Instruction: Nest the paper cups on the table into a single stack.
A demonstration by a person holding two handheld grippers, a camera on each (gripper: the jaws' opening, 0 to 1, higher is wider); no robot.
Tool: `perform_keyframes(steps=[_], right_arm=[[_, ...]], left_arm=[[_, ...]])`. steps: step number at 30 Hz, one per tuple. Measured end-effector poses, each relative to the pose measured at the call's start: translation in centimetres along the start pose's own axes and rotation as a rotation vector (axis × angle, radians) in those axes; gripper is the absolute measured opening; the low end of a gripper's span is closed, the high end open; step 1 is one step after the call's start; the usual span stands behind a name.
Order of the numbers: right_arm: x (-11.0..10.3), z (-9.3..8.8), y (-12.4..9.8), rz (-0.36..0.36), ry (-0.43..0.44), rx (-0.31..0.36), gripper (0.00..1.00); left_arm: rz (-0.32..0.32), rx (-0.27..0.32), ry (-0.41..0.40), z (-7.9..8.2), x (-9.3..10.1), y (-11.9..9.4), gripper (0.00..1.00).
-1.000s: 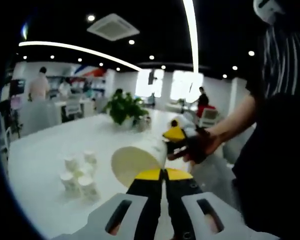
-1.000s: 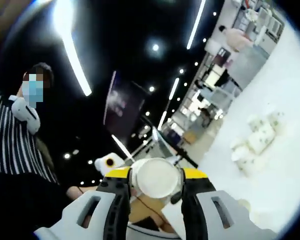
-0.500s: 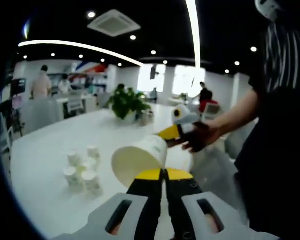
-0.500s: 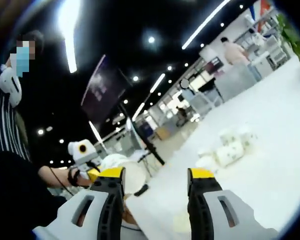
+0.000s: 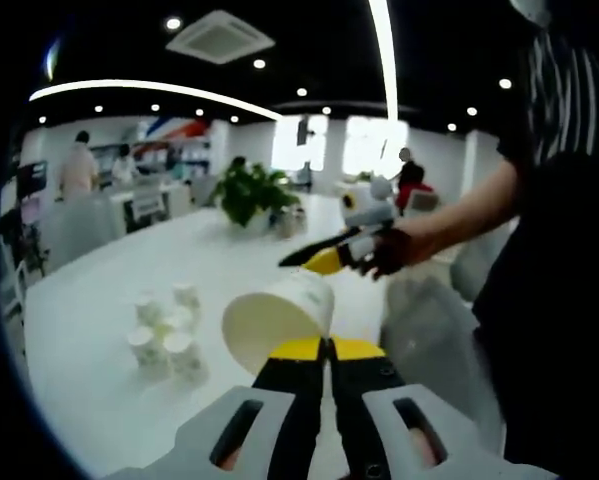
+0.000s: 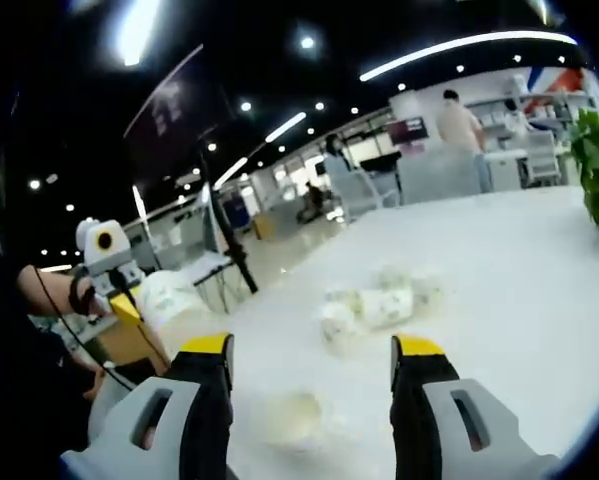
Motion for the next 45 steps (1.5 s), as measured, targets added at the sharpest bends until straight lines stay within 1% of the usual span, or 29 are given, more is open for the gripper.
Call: perform_keyframes(steps=[1, 5, 7, 12, 16, 17, 20, 23, 26, 31, 34, 36, 38, 41, 42, 45], right_arm=[[0.0, 0.1, -0.1, -0.003, -0.003, 0.005, 0.61], [0.4, 0.1, -0.2, -0.022, -0.015, -0.013, 0.64], [0.4, 0.1, -0.2, -0.031, -0.026, -0.028, 0.68], [0.4, 0.1, 0.0, -0.027, -0.031, -0.011, 0.79], [0.4, 0.1, 0.3, -0.033, -0.059, -0.031, 0.89], [0.4, 0.2, 0.3, -0.030, -0.059, -0.028, 0.91], [0.6, 0.4, 0.6, -0.020, -0.045, -0.006, 1.00], [0.8, 0.5, 0.5, -0.024, -0.059, -0.009, 1.00], [0.9, 0.7, 0.5, -0.011, -0.049, -0.002, 1.00], [1.2, 0.8, 0.5, -0.006, -0.066, -0.013, 1.00], [1.8, 1.2, 0.4, 0.002, -0.089, -0.035, 1.00], [2.5, 1.5, 0.4, -0.003, -0.102, -0.039, 1.00], [3.2, 1.7, 0.3, -0.012, -0.105, -0.033, 1.00], [4.0, 1.7, 0.5, -0.025, -0.092, -0.027, 1.00], [4.3, 1.6, 0.6, -0.033, -0.086, -0.021, 1.00], [5.0, 1.6, 0.8, -0.044, -0.066, 0.005, 1.00]], left_arm=[[-0.002, 0.001, 0.002, 0.0, 0.0, 0.0, 0.00], [-0.001, -0.009, 0.013, 0.1, 0.0, -0.1, 0.00], [0.002, -0.019, 0.020, 0.0, -0.2, 0.0, 0.00], [-0.009, -0.027, 0.021, 0.1, -0.4, 0.1, 0.00], [-0.011, -0.042, 0.035, 0.2, -0.6, 0.3, 0.00], [-0.011, -0.045, 0.037, 0.2, -0.7, 0.3, 0.00], [-0.010, -0.060, 0.042, 0.3, -0.8, 0.6, 0.00], [-0.007, -0.085, 0.058, 0.2, -1.0, 0.8, 0.00], [-0.011, -0.099, 0.070, 0.1, -1.0, 0.9, 0.00], [-0.011, -0.122, 0.093, 0.2, -1.1, 1.2, 0.00], [-0.011, -0.128, 0.082, 0.6, -1.2, 1.4, 0.00], [-0.017, -0.151, 0.120, 0.7, -1.2, 1.5, 0.00], [-0.024, -0.183, 0.144, 0.7, -1.3, 1.9, 0.00], [-0.033, -0.200, 0.161, 0.7, -1.3, 2.3, 0.00], [-0.035, -0.215, 0.172, 0.7, -1.2, 2.5, 0.00], [-0.041, -0.240, 0.191, 0.7, -0.9, 3.5, 0.00]])
Point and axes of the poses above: the point that each gripper's makers call its tool centre point, and the gripper's own axes: y roughly forward along the fingers, x roughly to its right, z roughly out of its top, the point moved 7 cm from there along -y, roughly backward along the fingers, and after that the axes turned 13 degrees about z, right-handed, at the moved point
